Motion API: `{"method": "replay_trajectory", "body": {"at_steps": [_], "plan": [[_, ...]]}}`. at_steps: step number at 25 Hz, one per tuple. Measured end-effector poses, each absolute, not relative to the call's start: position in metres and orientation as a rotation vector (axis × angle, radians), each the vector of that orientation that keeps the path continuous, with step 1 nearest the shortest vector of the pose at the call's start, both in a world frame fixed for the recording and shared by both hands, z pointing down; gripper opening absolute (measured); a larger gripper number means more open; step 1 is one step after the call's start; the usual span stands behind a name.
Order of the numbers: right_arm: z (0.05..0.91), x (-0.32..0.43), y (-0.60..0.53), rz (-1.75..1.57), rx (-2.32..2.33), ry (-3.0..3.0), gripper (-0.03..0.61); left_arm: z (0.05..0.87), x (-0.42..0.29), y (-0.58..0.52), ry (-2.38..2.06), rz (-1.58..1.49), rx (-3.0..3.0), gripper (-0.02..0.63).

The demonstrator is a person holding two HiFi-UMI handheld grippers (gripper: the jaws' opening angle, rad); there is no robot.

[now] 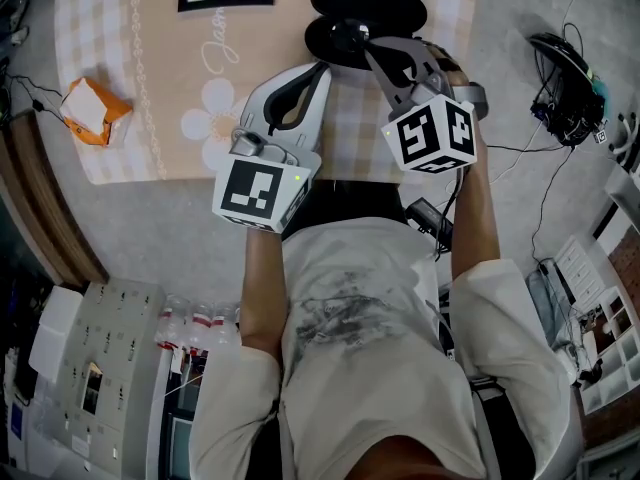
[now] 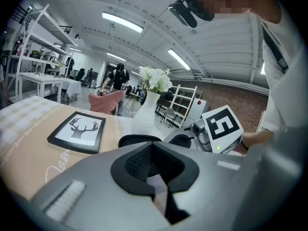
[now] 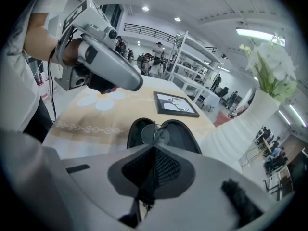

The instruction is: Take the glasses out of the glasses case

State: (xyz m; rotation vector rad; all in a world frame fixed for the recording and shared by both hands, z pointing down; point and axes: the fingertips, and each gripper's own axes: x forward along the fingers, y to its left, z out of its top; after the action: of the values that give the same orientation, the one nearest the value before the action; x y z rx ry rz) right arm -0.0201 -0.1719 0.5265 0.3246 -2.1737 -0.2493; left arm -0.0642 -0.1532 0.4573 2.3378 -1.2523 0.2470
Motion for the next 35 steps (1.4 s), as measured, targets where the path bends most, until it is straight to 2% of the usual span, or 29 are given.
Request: {"method": "replay_trajectory", "body": {"at_steps": [35], "plan": [[0.517, 0.018, -0.091, -0.207, 0.457, -2.163, 0.018, 0.452, -0.043, -0.092, -1.157, 0.282, 2.412, 0.008]]}}
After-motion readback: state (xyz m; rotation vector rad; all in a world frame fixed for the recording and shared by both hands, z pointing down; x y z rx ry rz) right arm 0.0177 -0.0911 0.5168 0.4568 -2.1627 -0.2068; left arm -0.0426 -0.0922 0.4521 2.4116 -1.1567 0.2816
